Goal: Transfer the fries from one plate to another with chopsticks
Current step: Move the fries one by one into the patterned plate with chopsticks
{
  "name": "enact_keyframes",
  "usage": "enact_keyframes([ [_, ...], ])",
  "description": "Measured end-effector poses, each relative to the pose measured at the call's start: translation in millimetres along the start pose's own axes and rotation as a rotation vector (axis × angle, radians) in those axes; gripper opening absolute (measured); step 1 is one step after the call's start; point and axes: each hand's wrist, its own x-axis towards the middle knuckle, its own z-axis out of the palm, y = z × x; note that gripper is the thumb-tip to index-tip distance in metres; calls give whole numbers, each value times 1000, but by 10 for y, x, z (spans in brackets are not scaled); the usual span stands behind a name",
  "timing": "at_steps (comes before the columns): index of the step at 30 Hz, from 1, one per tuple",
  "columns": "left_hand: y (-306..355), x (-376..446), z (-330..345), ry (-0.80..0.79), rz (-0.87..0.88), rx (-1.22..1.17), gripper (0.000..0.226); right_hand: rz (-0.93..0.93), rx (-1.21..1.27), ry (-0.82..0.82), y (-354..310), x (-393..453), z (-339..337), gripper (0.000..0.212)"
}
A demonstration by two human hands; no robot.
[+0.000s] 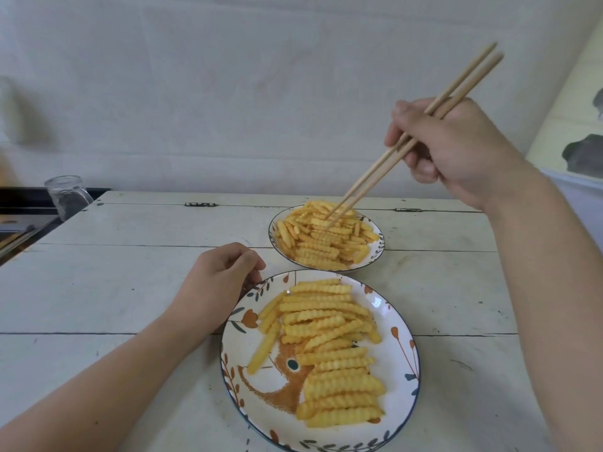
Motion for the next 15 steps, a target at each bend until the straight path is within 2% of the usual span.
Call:
enact_keyframes([
  [2, 1, -3, 2, 5, 1, 1, 29, 6, -122, 182, 163, 80, 12, 45],
  [3, 3, -4, 3, 7, 3, 2, 28, 19, -144, 219, 245, 101, 30, 46],
  [8, 5, 0, 4, 7, 4, -3, 28, 58, -179, 223, 523, 122, 131, 46],
  [15, 1, 4, 2, 2, 4, -4, 28, 40, -224, 187, 573, 83, 238, 45],
])
